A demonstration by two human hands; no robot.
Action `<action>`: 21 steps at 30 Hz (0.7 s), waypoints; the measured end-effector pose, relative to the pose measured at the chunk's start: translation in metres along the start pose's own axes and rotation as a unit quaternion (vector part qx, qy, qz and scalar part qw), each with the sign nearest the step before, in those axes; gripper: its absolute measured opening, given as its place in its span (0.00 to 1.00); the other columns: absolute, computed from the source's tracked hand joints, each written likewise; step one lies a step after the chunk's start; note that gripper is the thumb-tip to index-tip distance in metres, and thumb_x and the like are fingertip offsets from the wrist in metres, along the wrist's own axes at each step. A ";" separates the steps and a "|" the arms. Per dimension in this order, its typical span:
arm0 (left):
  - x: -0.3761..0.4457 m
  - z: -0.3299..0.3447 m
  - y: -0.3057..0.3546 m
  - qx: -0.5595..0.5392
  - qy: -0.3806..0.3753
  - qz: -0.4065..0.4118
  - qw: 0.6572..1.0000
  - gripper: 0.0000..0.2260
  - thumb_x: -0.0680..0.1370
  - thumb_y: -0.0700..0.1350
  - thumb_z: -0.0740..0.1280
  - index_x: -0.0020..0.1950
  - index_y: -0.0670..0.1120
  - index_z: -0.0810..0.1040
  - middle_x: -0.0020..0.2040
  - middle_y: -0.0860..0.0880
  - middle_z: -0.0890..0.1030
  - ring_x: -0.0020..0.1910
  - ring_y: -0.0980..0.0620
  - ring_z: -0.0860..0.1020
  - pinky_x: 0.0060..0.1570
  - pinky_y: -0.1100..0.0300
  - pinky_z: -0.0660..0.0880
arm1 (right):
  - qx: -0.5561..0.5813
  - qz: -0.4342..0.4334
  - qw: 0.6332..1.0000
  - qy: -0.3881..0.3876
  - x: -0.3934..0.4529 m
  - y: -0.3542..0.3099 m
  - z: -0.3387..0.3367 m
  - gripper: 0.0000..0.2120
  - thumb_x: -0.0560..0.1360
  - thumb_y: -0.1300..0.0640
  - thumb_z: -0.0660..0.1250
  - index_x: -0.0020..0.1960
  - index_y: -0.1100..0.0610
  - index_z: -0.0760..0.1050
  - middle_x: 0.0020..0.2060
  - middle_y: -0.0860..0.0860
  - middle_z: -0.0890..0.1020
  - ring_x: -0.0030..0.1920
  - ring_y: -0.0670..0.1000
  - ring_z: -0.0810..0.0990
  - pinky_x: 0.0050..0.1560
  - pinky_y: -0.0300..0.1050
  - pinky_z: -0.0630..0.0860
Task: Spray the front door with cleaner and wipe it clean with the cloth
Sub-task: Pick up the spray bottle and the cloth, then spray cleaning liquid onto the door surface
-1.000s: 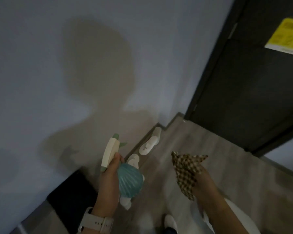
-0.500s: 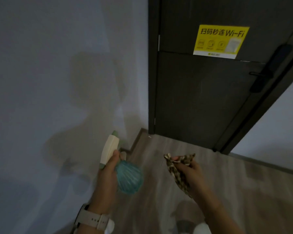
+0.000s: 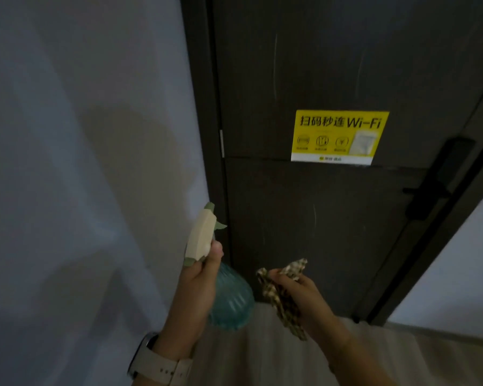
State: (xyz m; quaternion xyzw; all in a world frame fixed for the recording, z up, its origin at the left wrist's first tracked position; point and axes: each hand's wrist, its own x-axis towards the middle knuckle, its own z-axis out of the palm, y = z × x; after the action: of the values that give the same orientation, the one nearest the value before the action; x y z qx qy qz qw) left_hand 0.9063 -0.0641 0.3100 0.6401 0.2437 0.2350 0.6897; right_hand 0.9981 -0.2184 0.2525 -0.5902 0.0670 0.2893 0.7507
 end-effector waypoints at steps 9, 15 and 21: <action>0.192 0.080 0.085 0.011 0.001 0.142 0.990 0.28 0.70 0.62 0.63 0.59 0.43 0.79 0.50 0.52 0.83 0.48 0.60 0.80 0.53 0.65 0.76 | 0.110 0.071 0.990 -0.046 0.146 -0.132 0.054 0.17 0.75 0.54 0.70 0.58 0.64 0.80 0.51 0.59 0.84 0.47 0.57 0.84 0.45 0.47 0.78; 0.278 0.127 0.138 -0.031 -0.039 0.169 0.984 0.24 0.67 0.56 0.72 0.58 0.45 0.76 0.43 0.51 0.84 0.42 0.58 0.82 0.51 0.54 0.80 | 0.106 0.015 0.994 -0.035 0.213 -0.221 0.052 0.21 0.69 0.53 0.74 0.57 0.64 0.80 0.52 0.59 0.84 0.52 0.58 0.82 0.55 0.50 0.76; 0.330 0.166 0.217 -0.135 -0.086 0.230 0.960 0.12 0.71 0.52 0.68 0.54 0.57 0.79 0.58 0.51 0.81 0.55 0.58 0.80 0.62 0.49 0.75 | 0.045 -0.060 0.989 -0.129 0.232 -0.306 0.058 0.15 0.71 0.57 0.72 0.55 0.64 0.80 0.50 0.58 0.85 0.51 0.55 0.84 0.54 0.47 0.76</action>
State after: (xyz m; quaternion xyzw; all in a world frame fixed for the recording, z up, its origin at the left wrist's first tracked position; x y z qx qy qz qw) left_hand 1.2635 0.0334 0.5254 0.5979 -0.0039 0.3616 0.7153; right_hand 1.3323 -0.1244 0.4263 -0.5164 -0.0525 0.3142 0.7949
